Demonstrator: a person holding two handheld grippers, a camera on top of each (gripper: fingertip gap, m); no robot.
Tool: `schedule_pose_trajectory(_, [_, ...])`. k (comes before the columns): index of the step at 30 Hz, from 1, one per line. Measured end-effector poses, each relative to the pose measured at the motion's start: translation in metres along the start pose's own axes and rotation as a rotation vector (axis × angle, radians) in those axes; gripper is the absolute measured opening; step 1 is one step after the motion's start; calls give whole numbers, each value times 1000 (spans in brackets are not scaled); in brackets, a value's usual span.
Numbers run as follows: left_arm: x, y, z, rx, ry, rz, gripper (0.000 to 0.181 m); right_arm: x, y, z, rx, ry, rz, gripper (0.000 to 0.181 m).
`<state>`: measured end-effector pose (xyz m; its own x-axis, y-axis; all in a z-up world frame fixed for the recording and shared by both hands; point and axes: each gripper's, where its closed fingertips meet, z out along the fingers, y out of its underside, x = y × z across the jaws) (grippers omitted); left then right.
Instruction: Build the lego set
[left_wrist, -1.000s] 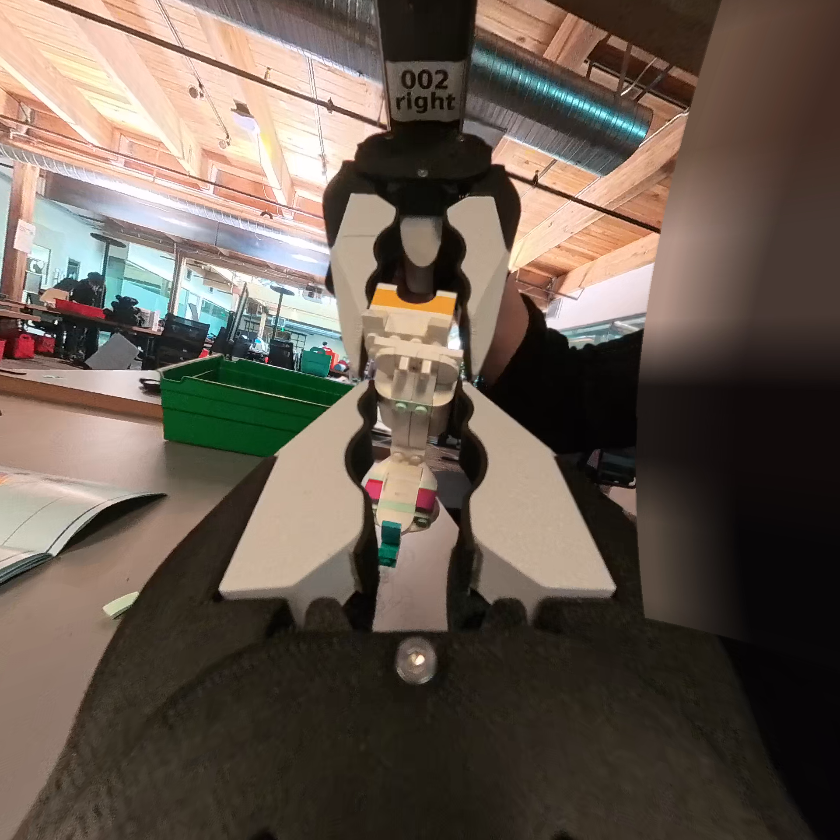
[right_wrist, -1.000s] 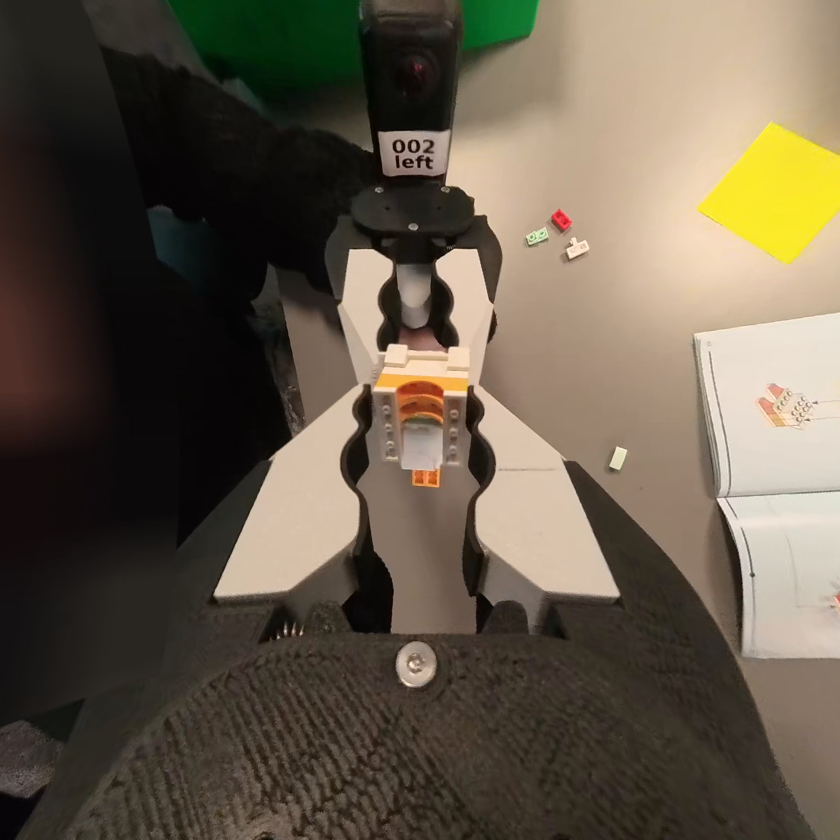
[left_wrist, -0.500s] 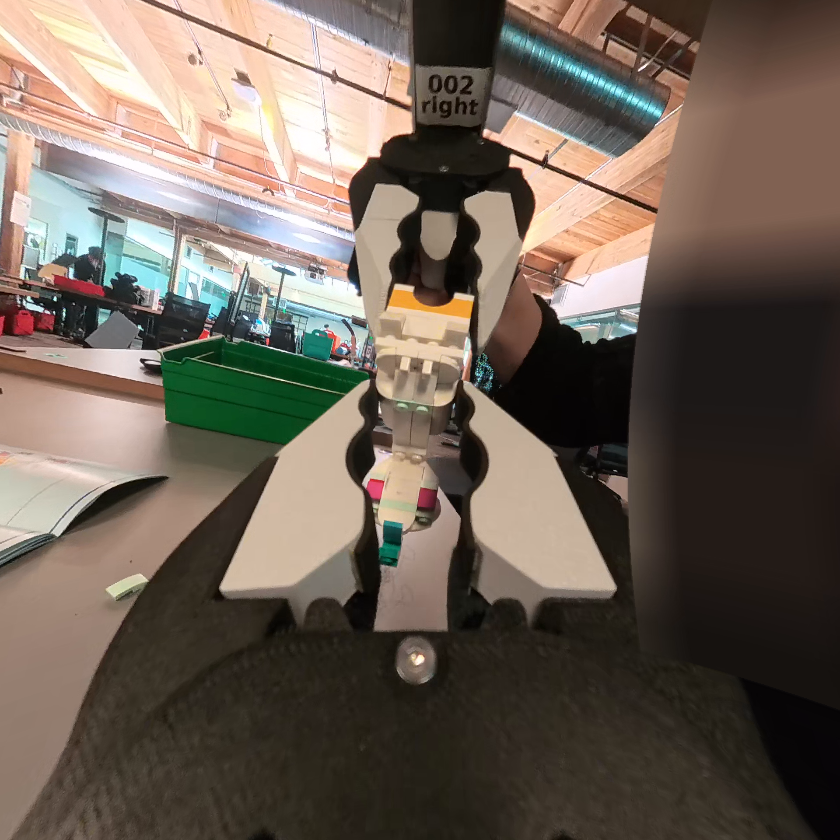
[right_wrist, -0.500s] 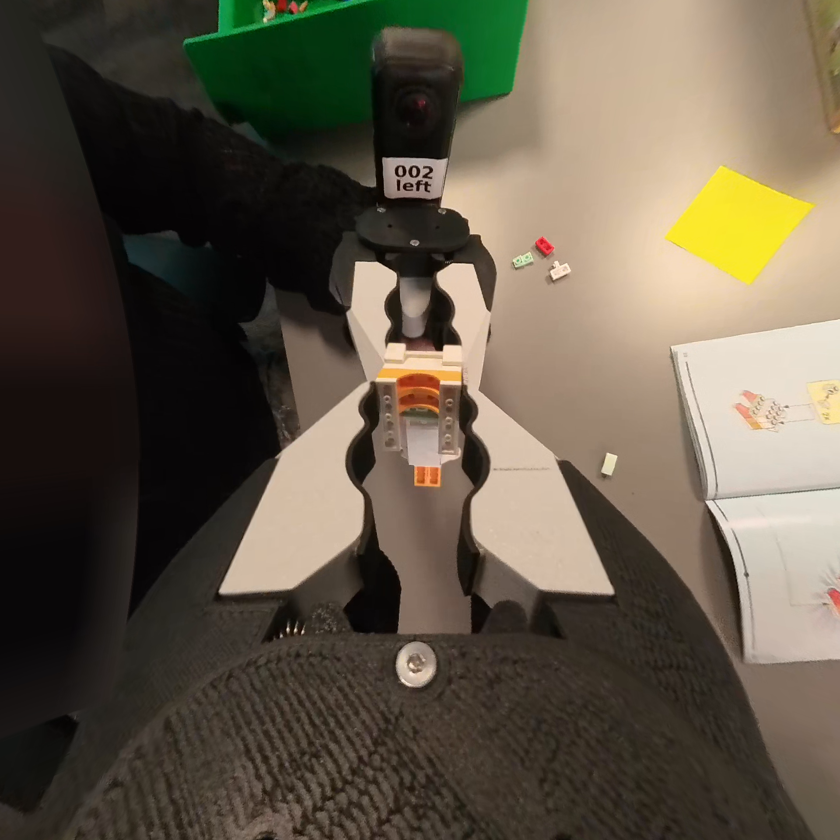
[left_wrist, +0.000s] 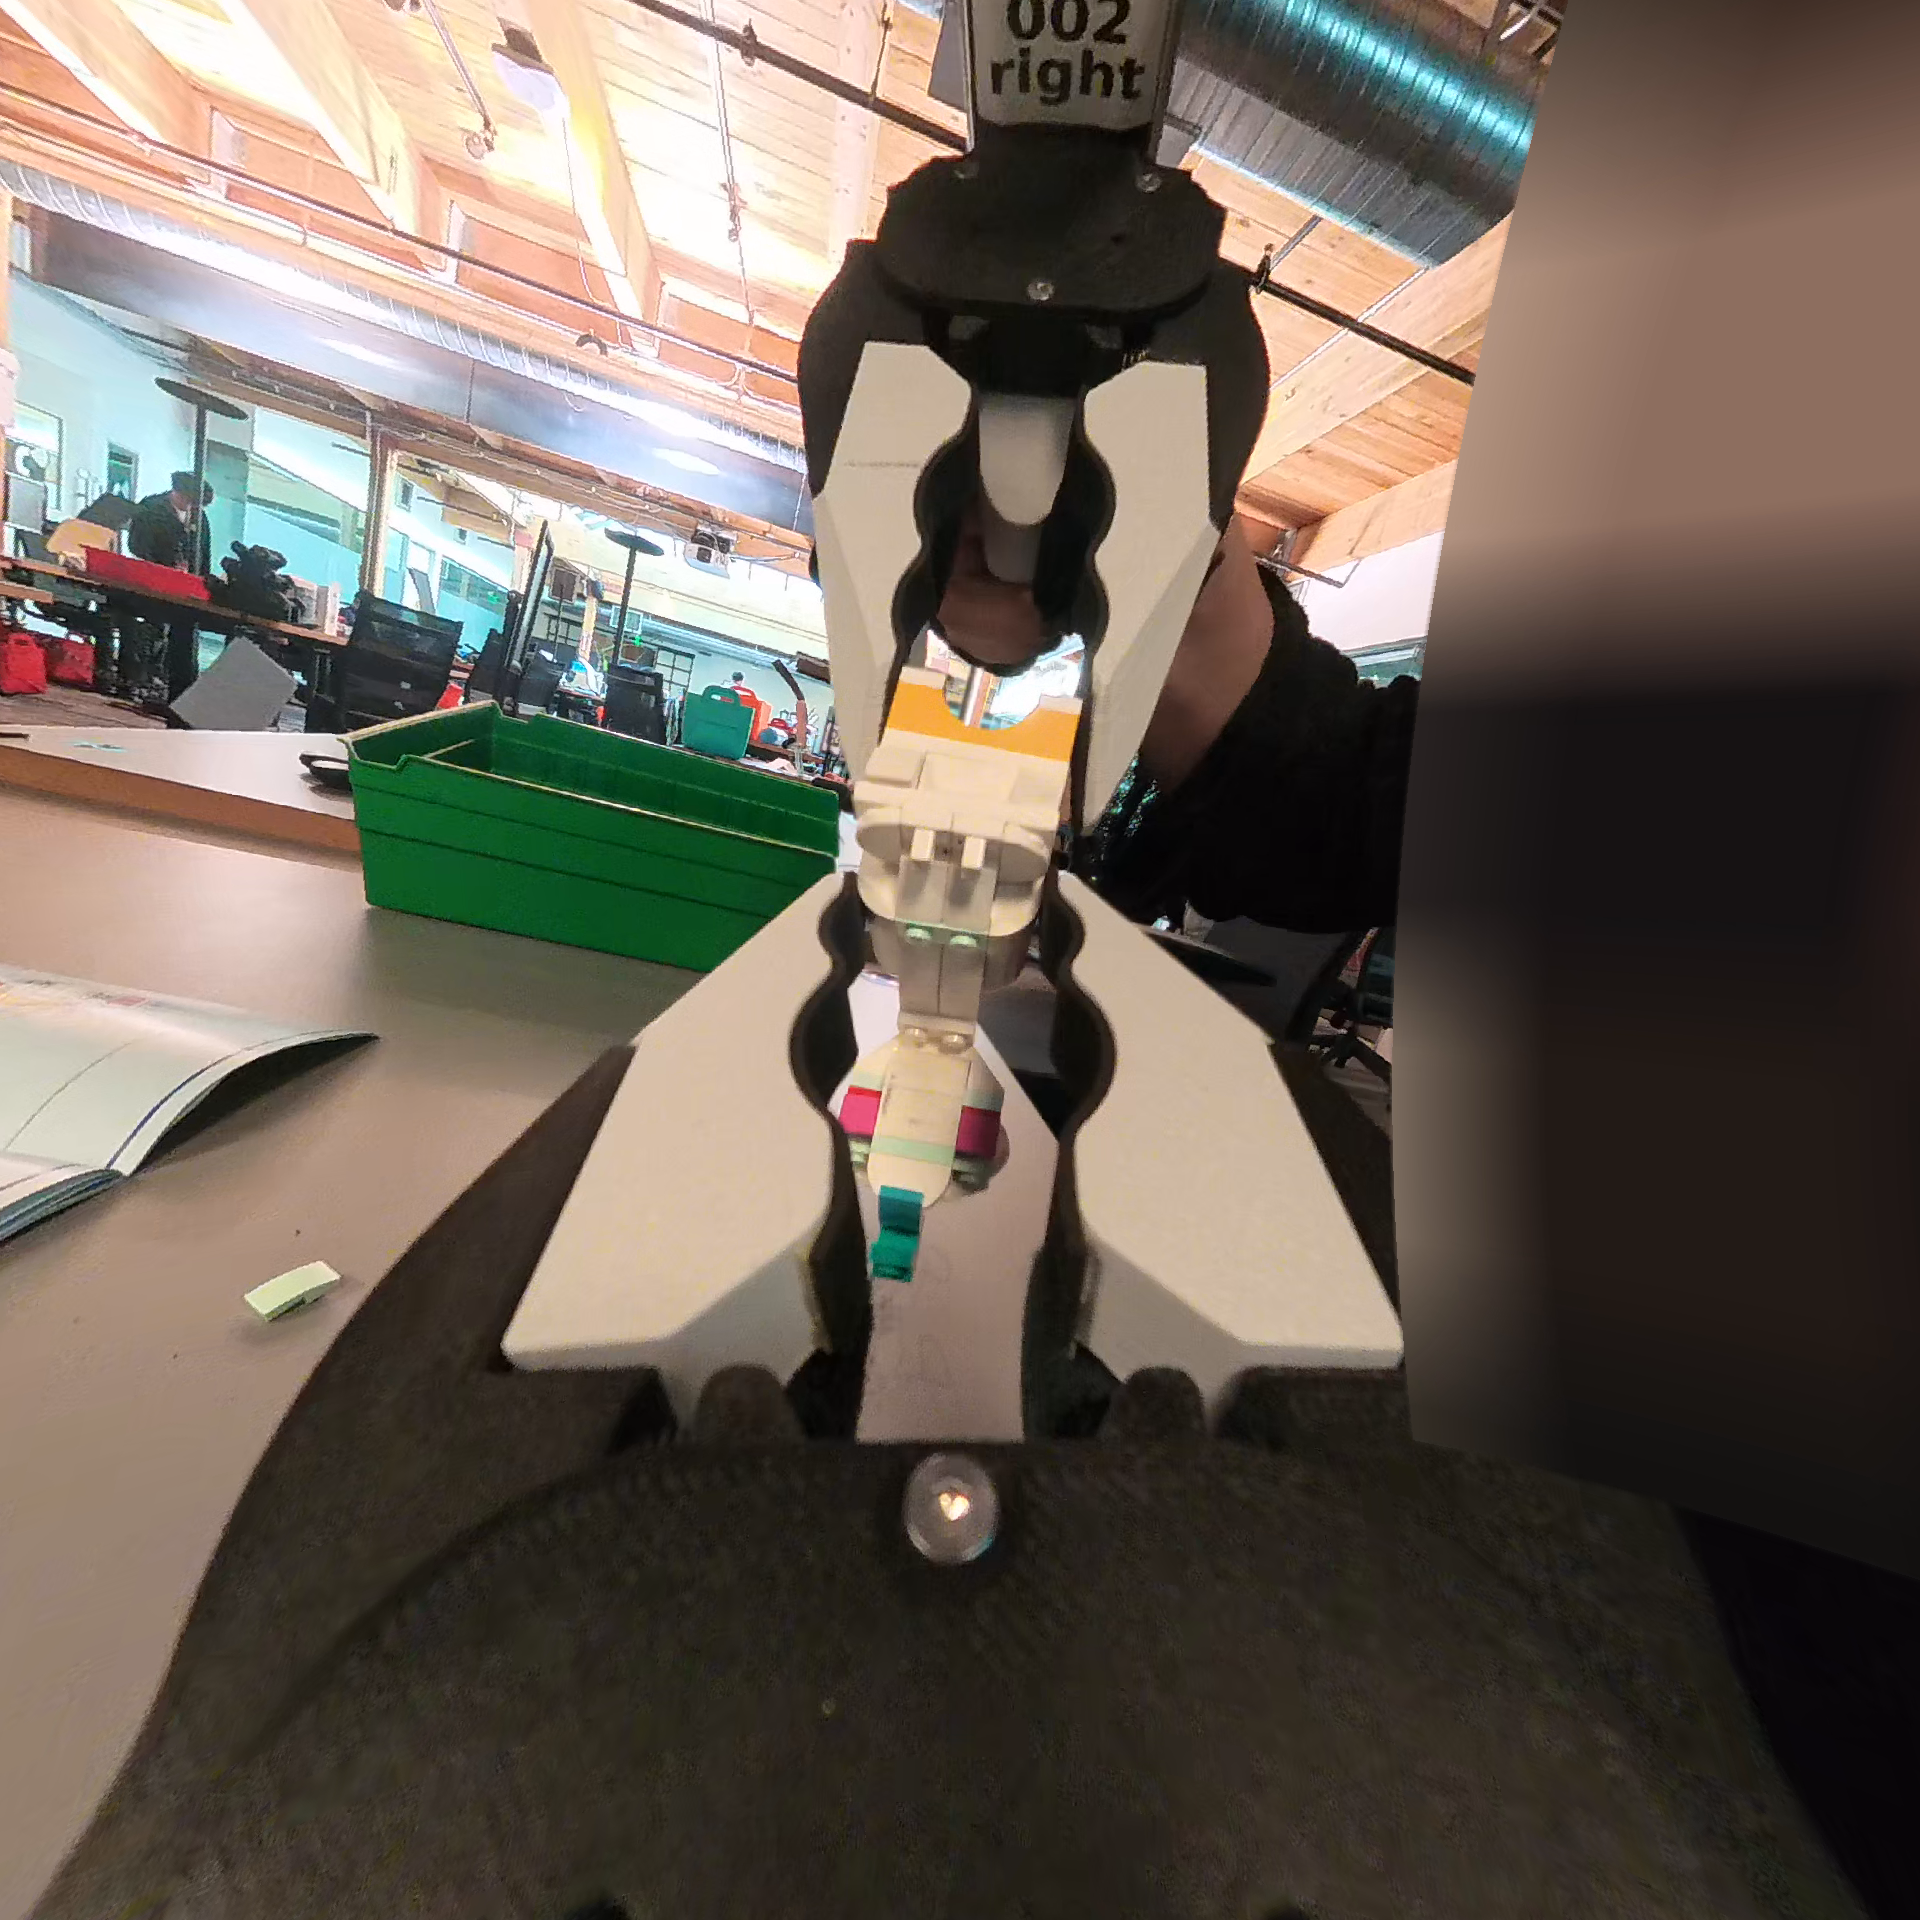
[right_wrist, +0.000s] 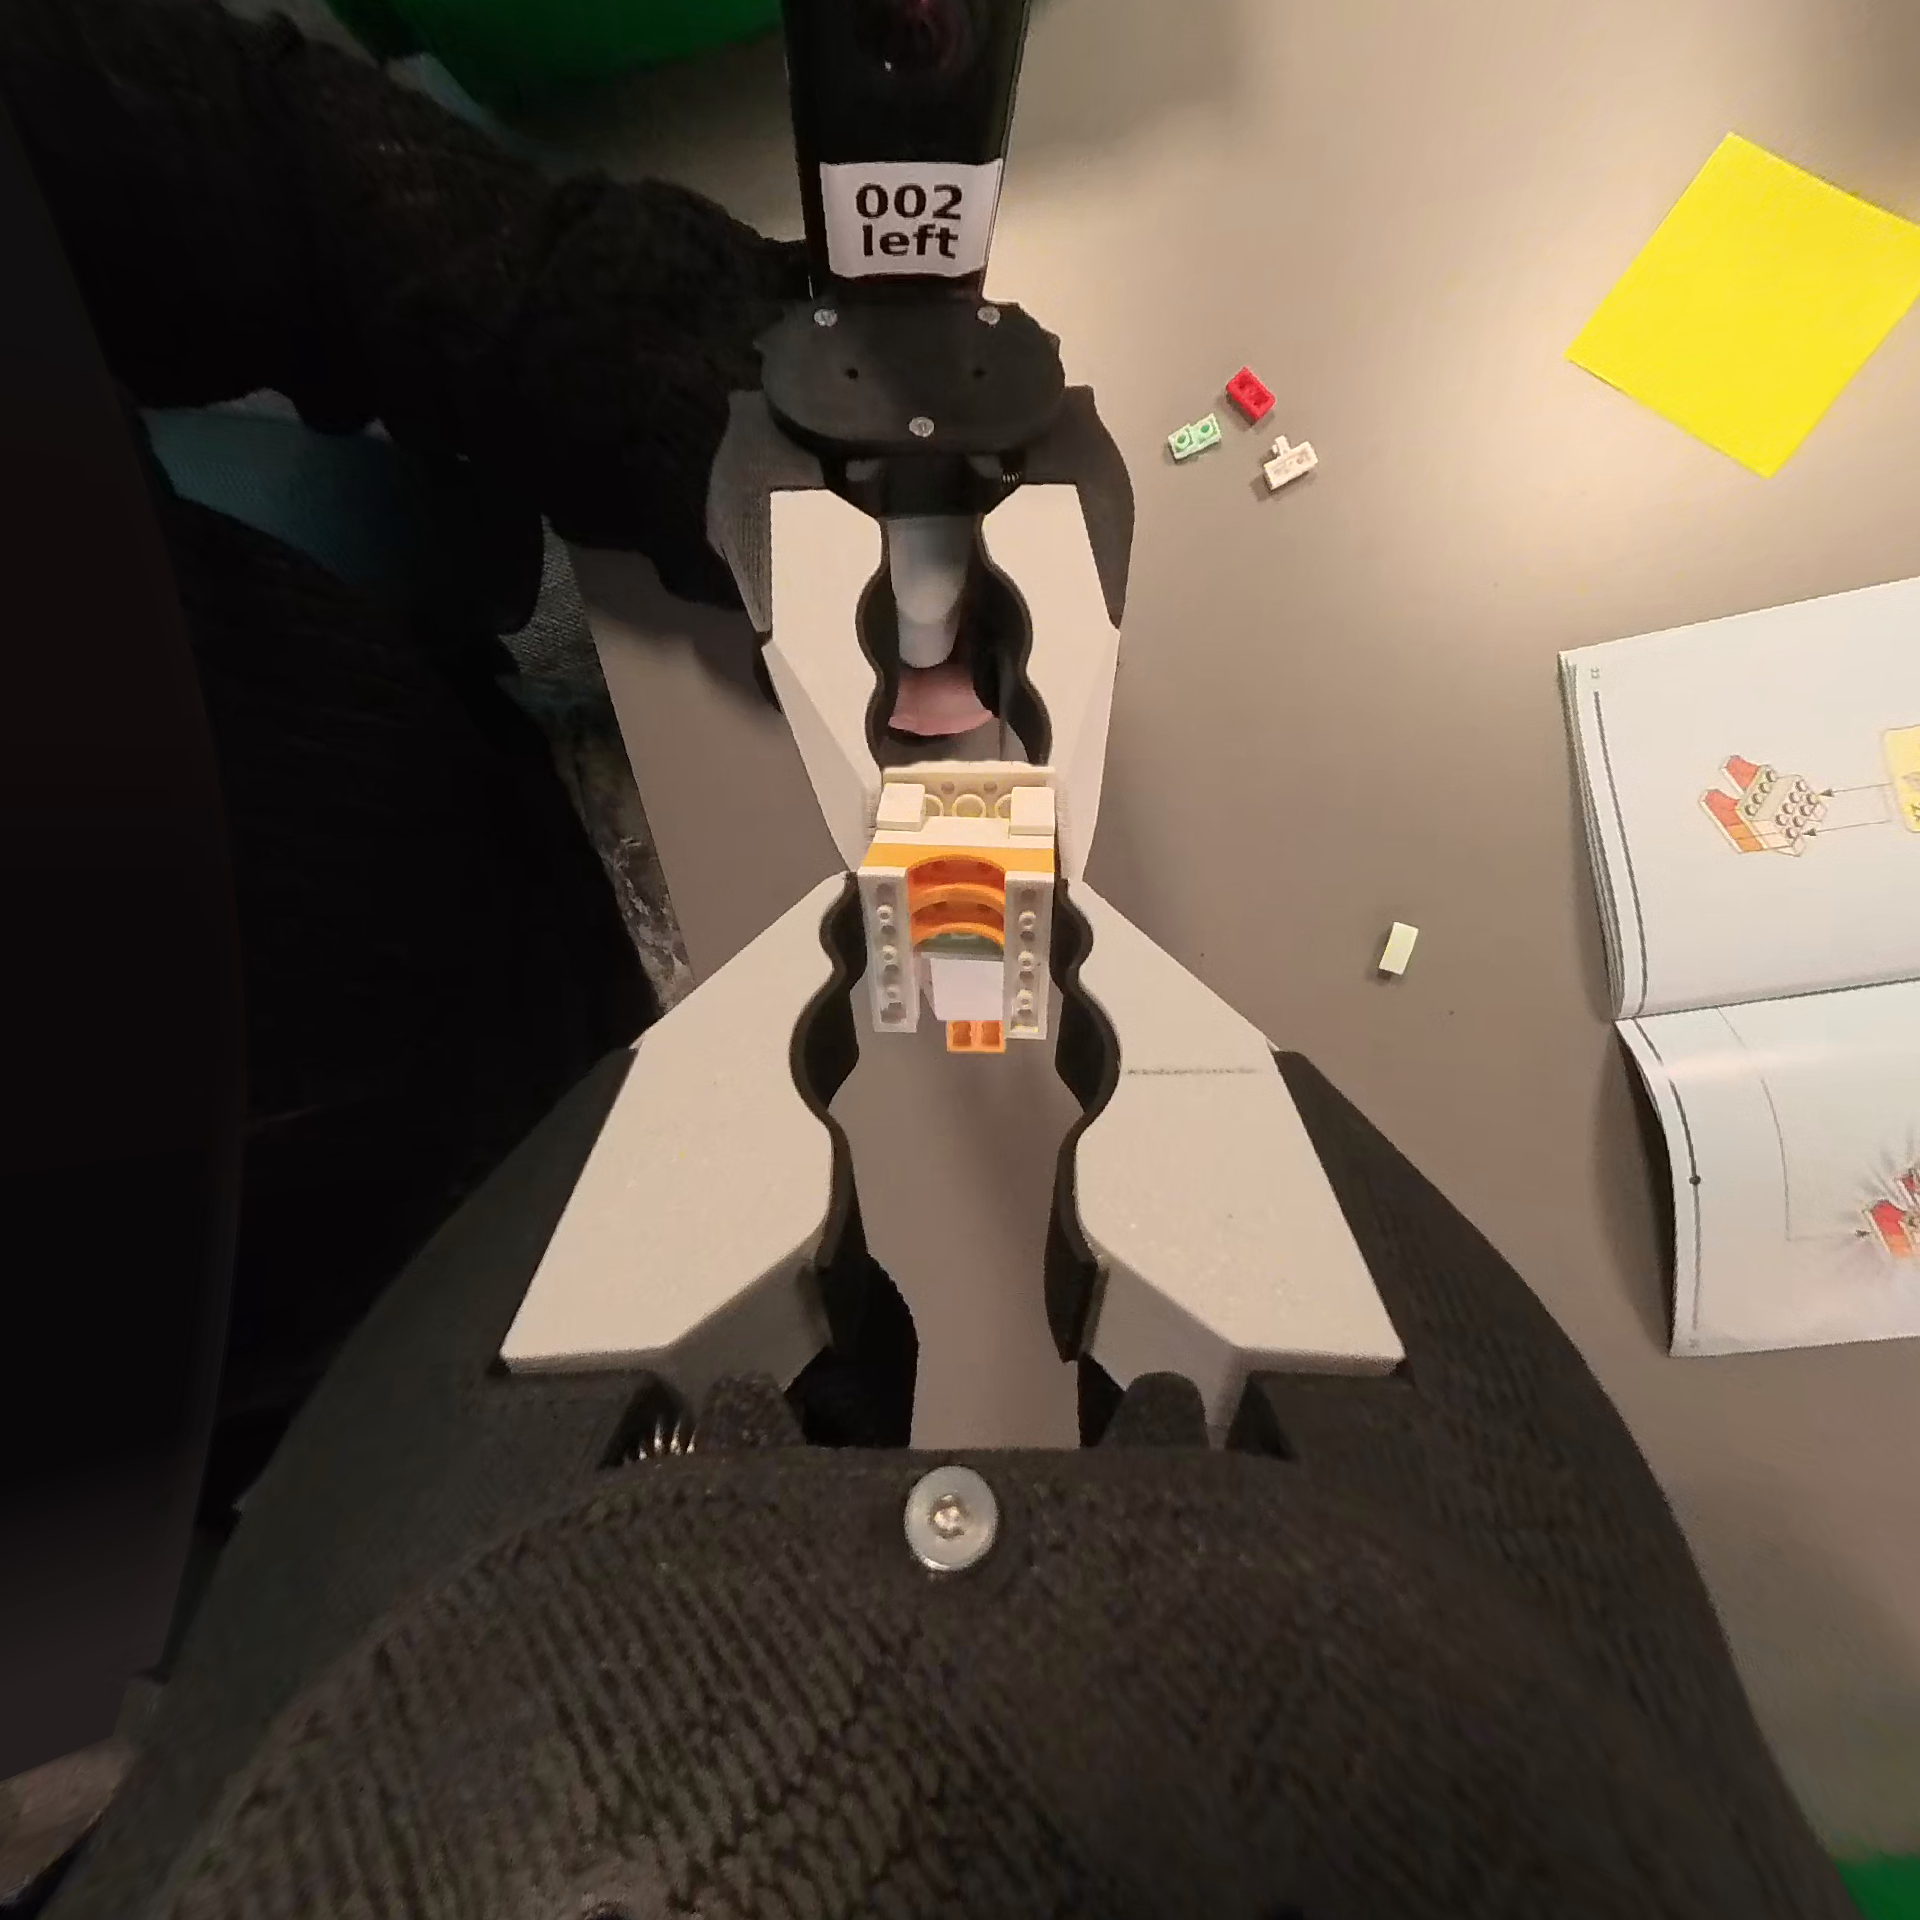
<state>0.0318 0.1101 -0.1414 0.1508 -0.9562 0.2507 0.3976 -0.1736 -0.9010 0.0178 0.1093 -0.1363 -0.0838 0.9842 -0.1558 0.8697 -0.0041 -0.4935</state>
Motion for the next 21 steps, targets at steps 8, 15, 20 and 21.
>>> schedule_pose_trajectory(8, [8, 9, 6, -42, 25, 6, 32, -7, -4, 2, 13, -13, -16, 35])
schedule_pose_trajectory(15, [6, 8, 4, -34, 26, -19, 32, -6, -4, 3, 14, -8, -37, 35])
schedule_pose_trajectory(20, [5, 9, 4, -42, 20, -14, 32, -5, -2, 4, 15, 1, -44, 35])
schedule_pose_trajectory(21, [7, 10, 4, -48, 25, -12, 32, -6, -2, 3, 20, -17, -26, 35])
